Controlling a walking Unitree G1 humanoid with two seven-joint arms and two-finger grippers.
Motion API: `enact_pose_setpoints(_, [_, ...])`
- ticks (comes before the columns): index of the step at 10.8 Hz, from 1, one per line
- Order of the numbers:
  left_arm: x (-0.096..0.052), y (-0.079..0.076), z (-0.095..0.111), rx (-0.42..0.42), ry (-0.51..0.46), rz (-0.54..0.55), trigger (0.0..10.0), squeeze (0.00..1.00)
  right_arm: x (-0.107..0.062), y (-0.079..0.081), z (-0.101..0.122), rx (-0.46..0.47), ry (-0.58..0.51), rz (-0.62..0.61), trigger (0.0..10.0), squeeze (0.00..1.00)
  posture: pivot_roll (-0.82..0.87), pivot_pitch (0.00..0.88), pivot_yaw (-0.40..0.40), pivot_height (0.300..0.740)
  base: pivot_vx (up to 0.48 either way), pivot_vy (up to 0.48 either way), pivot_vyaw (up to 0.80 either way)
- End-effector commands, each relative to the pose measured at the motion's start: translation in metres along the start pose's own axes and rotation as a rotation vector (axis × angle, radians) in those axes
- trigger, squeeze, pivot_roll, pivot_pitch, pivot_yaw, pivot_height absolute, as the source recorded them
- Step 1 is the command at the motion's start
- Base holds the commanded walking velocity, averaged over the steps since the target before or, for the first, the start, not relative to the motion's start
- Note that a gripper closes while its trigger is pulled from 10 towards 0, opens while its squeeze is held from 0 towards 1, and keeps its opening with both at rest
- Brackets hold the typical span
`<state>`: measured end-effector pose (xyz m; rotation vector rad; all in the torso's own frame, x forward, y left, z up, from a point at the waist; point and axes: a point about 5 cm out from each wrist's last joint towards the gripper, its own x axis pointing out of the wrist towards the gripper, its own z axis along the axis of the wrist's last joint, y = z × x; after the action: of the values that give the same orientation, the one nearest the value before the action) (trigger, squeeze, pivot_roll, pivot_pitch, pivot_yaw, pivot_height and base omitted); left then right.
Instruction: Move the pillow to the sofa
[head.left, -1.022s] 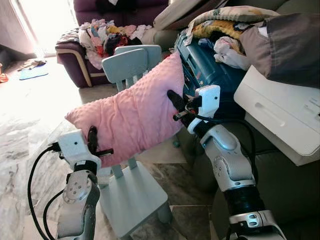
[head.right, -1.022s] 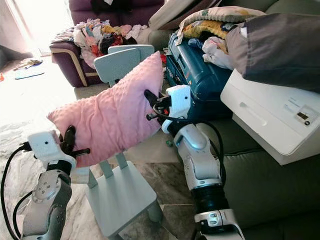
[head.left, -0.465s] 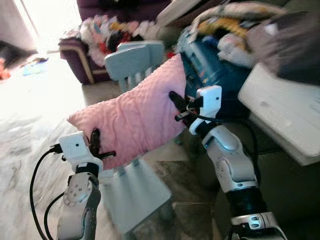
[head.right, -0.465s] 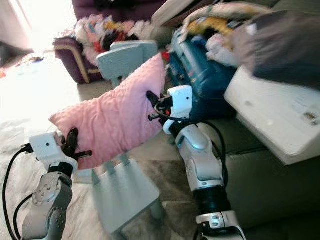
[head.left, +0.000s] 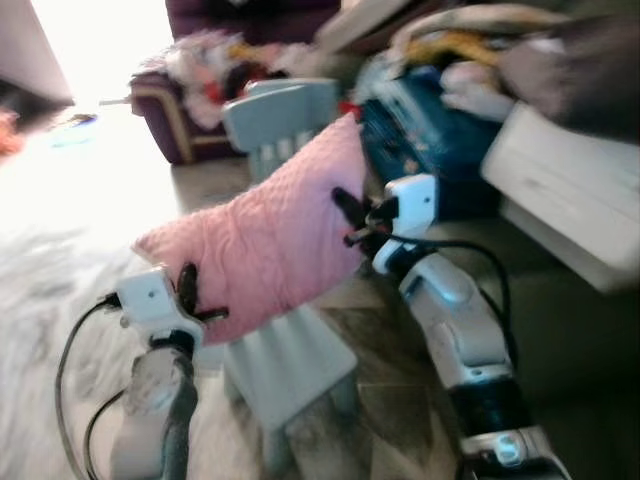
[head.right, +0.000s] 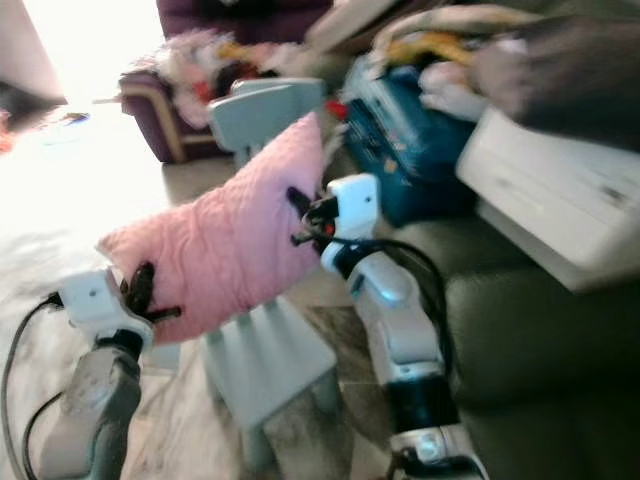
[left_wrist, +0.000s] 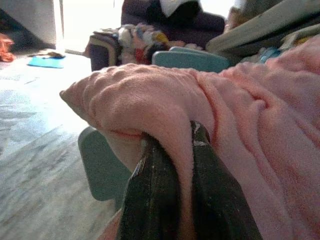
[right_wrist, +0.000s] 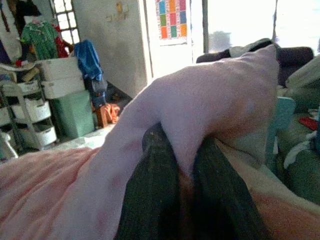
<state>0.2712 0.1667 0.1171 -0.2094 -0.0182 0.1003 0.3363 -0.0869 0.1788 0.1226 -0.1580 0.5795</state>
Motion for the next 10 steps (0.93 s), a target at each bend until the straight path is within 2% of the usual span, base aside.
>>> enact_pose_setpoints(1, [-0.0024, 0.0051, 0.0024, 0.001, -0.009, 0.014, 10.0, 0.00, 0.0096, 0.0108, 0.0129, -0.011, -0.041, 0.046, 10.0, 0.00, -0.17, 0.032, 0.043, 0.740, -0.307, 0.371, 0.00])
enact_pose_setpoints(2, [-0.0023, 0.0055, 0.0021, 0.002, -0.006, 0.015, 10.0, 0.00, 0.0097, 0.0106, 0.0130, -0.011, -0.039, 0.045, 10.0, 0.00, -0.17, 0.031, 0.043, 0.740, -0.304, 0.375, 0.00])
enact_pose_setpoints(5, [-0.0024, 0.0070, 0.0024, -0.016, -0.009, 0.018, 10.0, 0.00, 0.0094, 0.0102, 0.0135, -0.015, -0.039, 0.045, 10.0, 0.00, -0.17, 0.027, 0.041, 0.740, 0.000, 0.458, 0.00])
enact_pose_setpoints(9, [-0.0002, 0.0069, 0.0039, 0.020, -0.023, -0.008, 10.0, 0.00, 0.0091, 0.0083, 0.0140, -0.028, -0.038, 0.030, 10.0, 0.00, -0.18, 0.024, 0.046, 0.740, 0.000, 0.000, 0.00])
enact_pose_setpoints(10, [0.0011, 0.0087, 0.0043, 0.019, -0.025, -0.004, 10.0, 0.00, 0.0095, 0.0077, 0.0134, -0.038, -0.025, 0.026, 10.0, 0.00, -0.18, 0.020, 0.047, 0.740, 0.000, 0.000, -0.72])
